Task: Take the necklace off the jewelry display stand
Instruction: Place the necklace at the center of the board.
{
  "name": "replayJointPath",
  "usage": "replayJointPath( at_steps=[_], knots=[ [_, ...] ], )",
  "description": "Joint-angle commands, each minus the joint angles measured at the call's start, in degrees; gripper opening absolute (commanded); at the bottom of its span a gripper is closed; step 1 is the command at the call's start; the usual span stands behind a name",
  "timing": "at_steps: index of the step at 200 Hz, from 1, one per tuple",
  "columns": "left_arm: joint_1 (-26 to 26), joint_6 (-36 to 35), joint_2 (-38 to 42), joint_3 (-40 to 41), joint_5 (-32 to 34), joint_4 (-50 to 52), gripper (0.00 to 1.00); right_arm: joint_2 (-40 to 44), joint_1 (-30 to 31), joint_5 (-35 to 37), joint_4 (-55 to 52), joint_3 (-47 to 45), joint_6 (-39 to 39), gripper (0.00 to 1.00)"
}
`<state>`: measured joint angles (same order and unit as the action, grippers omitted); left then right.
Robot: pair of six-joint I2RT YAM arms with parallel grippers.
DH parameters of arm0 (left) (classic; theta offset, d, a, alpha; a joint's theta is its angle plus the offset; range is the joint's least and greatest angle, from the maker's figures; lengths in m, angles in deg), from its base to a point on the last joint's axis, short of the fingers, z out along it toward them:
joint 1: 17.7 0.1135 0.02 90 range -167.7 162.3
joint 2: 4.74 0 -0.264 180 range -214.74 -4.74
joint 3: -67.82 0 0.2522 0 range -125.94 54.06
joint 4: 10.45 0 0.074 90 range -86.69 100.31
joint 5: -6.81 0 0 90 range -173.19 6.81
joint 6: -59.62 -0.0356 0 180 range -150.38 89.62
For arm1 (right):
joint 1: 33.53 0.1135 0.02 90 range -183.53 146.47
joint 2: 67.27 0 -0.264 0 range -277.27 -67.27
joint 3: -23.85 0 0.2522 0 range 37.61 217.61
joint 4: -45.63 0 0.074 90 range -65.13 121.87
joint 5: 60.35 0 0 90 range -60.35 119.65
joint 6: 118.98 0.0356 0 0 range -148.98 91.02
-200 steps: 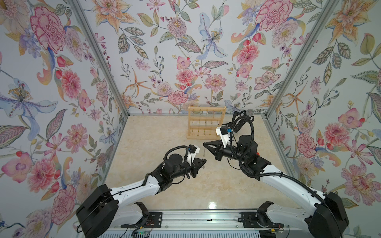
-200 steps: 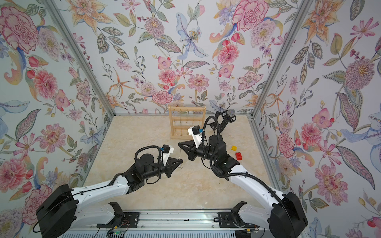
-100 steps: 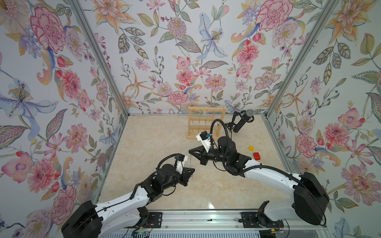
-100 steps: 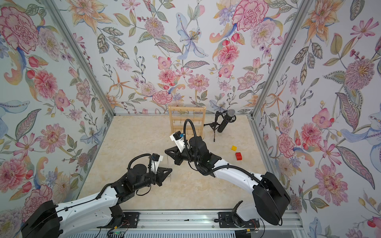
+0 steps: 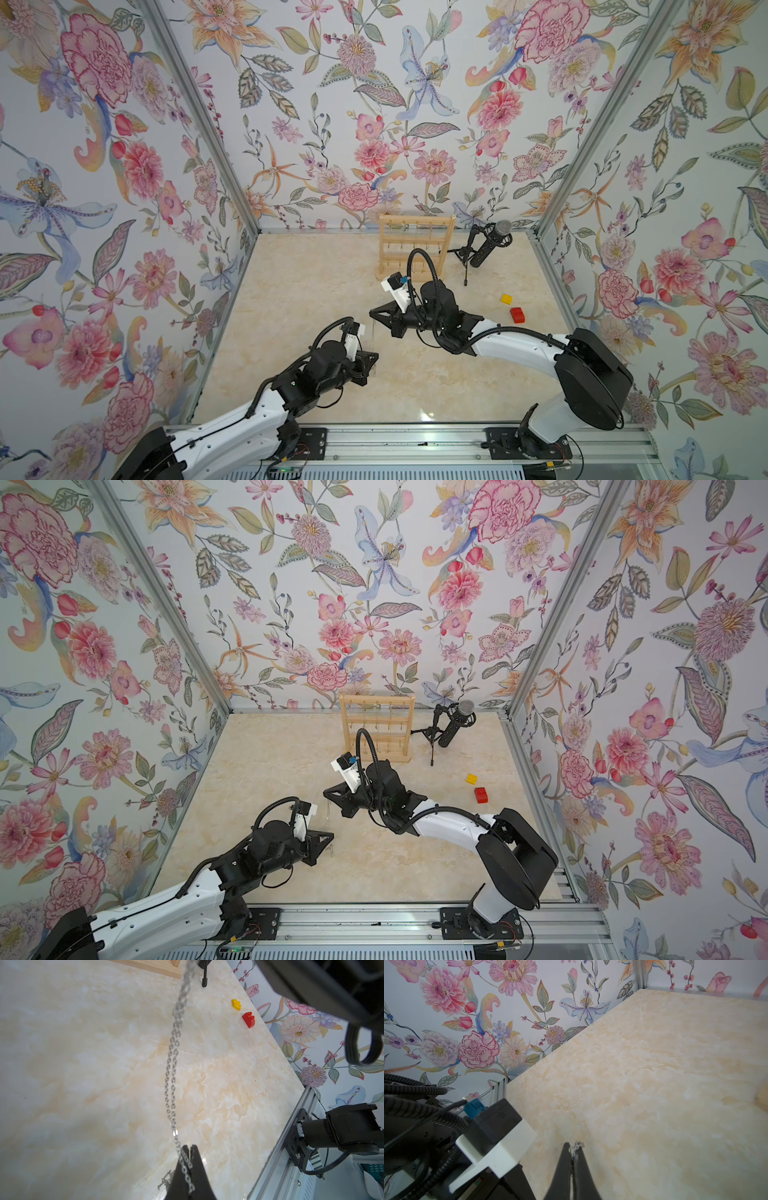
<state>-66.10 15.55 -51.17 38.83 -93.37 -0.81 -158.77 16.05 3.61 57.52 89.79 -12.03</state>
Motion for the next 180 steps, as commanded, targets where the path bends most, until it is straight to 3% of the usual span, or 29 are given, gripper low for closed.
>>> replayJointPath(
  at_steps=[1,143,180],
  knots=[
    [-0.6,2.99,0.8,1.31,1.06,5.04,0.0,-2.23,0.87,0.29,3.73,1.65,1.24,0.0],
    [-0.64,9.87,10.34,2.75,-3.12,21.99,0.0,-9.85,5.84,-0.61,8.98,0.81,4.01,0.0],
    [-0.55,10.33,7.47,2.09,-2.51,22.61,0.0,-12.49,6.22,-0.03,9.59,1.53,5.1,0.0]
  ],
)
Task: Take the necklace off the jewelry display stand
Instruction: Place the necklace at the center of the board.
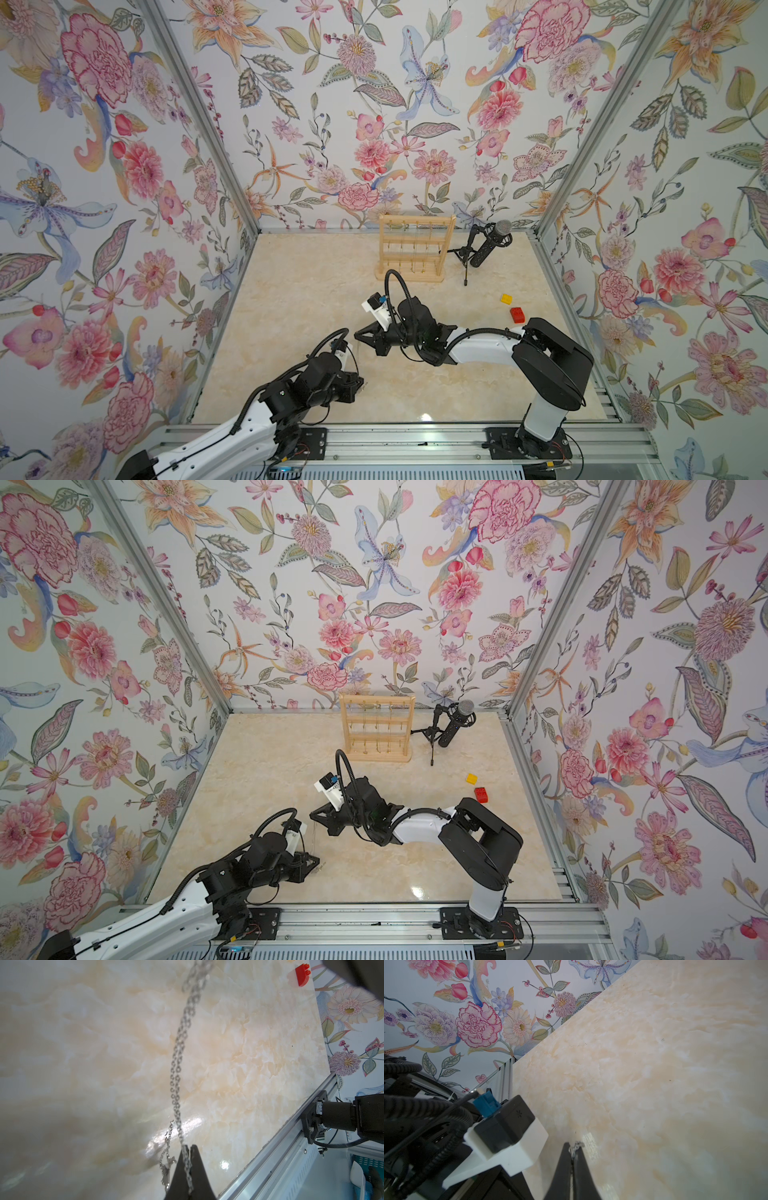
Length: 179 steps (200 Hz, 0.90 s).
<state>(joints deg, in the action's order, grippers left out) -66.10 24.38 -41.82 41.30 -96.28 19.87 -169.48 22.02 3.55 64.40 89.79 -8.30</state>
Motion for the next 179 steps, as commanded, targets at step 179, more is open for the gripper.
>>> replayJointPath(
  at_steps=[179],
  knots=[
    [2.52,-5.89,-16.73,-5.35,7.1,-3.63,0.12,-9.7,-2.13,0.63,3.33,4.33,1.74,0.0]
  ],
)
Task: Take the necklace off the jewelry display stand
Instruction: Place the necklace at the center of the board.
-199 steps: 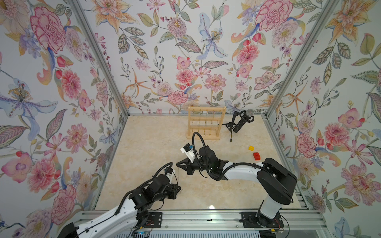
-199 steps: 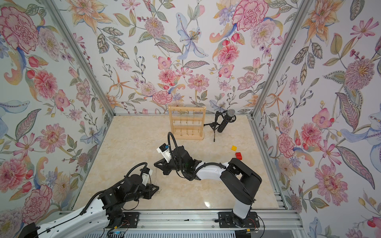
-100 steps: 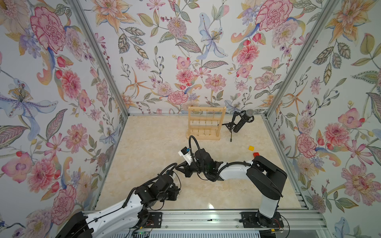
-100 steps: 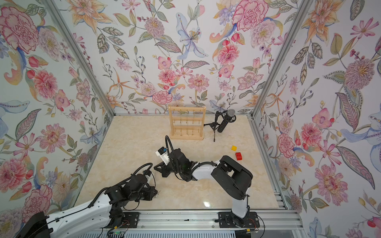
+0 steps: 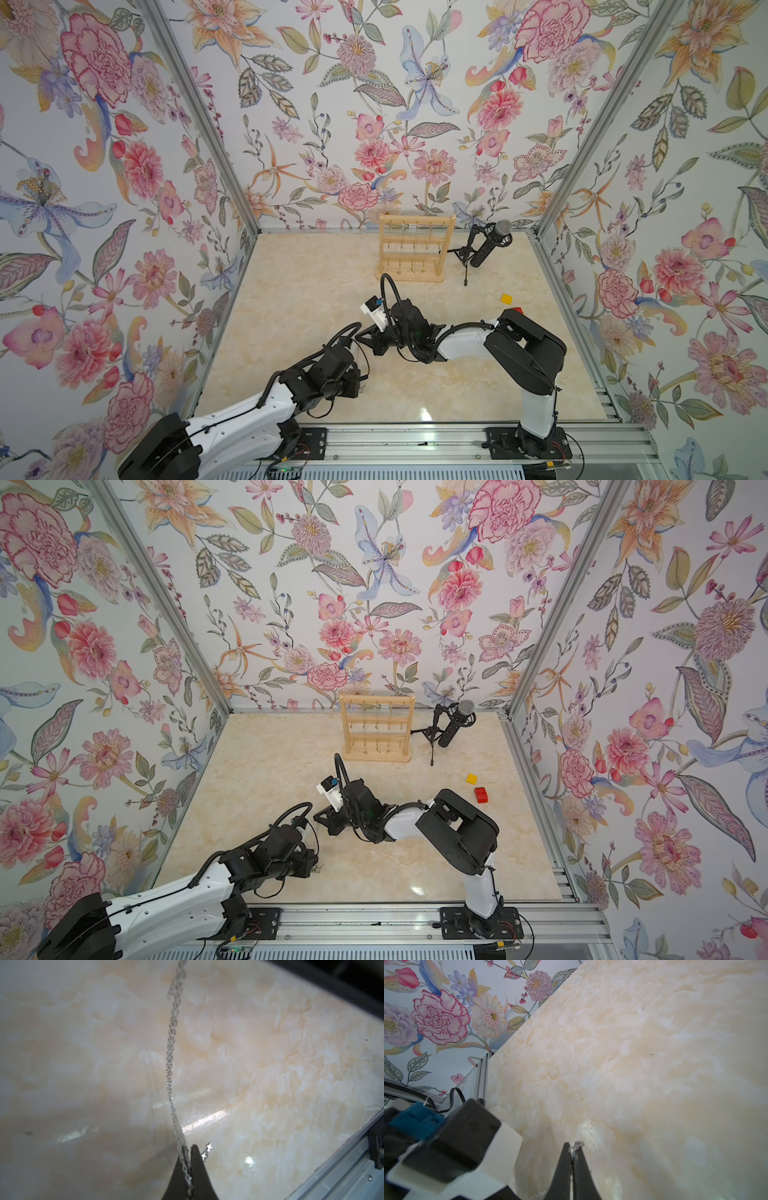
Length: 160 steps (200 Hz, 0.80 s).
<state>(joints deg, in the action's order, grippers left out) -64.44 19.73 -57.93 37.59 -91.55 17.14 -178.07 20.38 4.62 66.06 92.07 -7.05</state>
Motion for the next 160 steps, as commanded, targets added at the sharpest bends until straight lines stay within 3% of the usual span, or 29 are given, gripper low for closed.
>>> replayJointPath(
  at_steps=[1,95,160],
  knots=[
    [0.82,-1.24,-0.61,-1.64,2.38,-0.9,0.12,-1.14,-0.53,-0.45,1.66,2.06,0.53,0.0],
    [0.86,-1.75,-0.15,-1.97,3.23,0.19,0.33,-3.76,-1.08,-1.53,1.05,3.79,0.8,0.0],
    [0.99,-2.38,-1.03,-2.93,2.47,0.68,0.24,-4.66,-1.42,-1.42,0.35,4.42,0.39,0.0]
  ],
)
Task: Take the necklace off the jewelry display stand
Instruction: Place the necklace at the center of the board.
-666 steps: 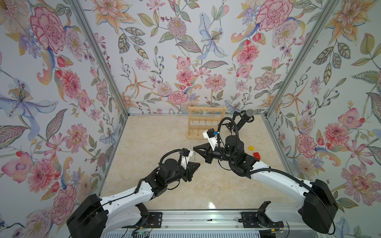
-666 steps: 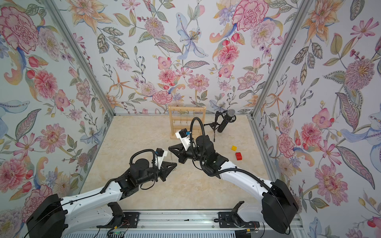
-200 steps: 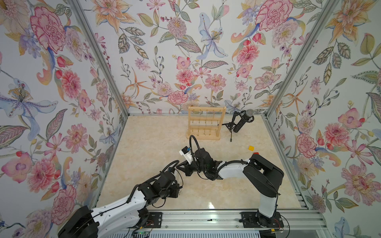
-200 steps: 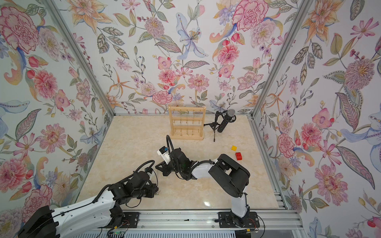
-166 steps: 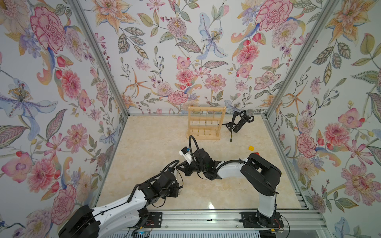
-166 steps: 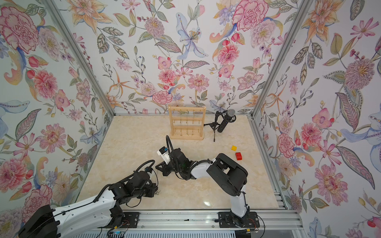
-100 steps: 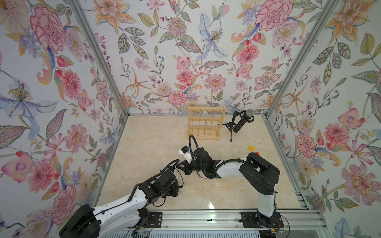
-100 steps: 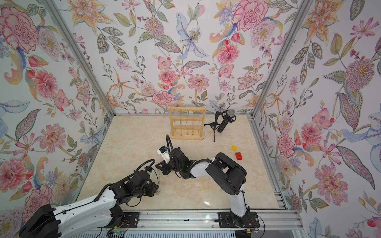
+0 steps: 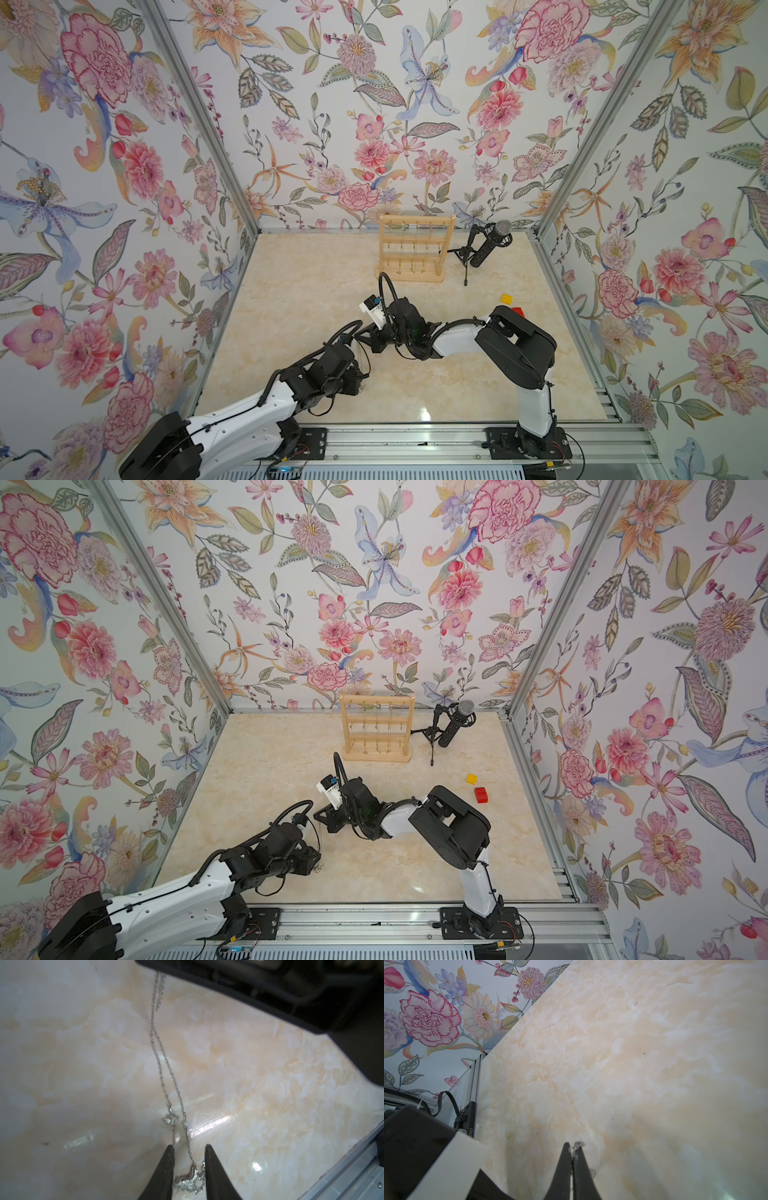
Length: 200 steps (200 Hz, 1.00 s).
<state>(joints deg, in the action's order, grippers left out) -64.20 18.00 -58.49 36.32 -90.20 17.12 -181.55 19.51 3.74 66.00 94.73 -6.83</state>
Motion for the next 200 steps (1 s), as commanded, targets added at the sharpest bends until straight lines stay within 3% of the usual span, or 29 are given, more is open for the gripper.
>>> replayJointPath(
  at_steps=[1,200],
  knots=[
    [0.73,-0.66,-0.47,-1.67,1.07,0.7,0.24,-1.19,-0.56,-0.54,0.41,1.76,0.13,0.0],
    [0.71,-2.59,-6.58,-3.18,1.06,0.16,0.04,-4.65,-1.36,-0.2,-0.82,3.52,1.01,0.0]
  ],
)
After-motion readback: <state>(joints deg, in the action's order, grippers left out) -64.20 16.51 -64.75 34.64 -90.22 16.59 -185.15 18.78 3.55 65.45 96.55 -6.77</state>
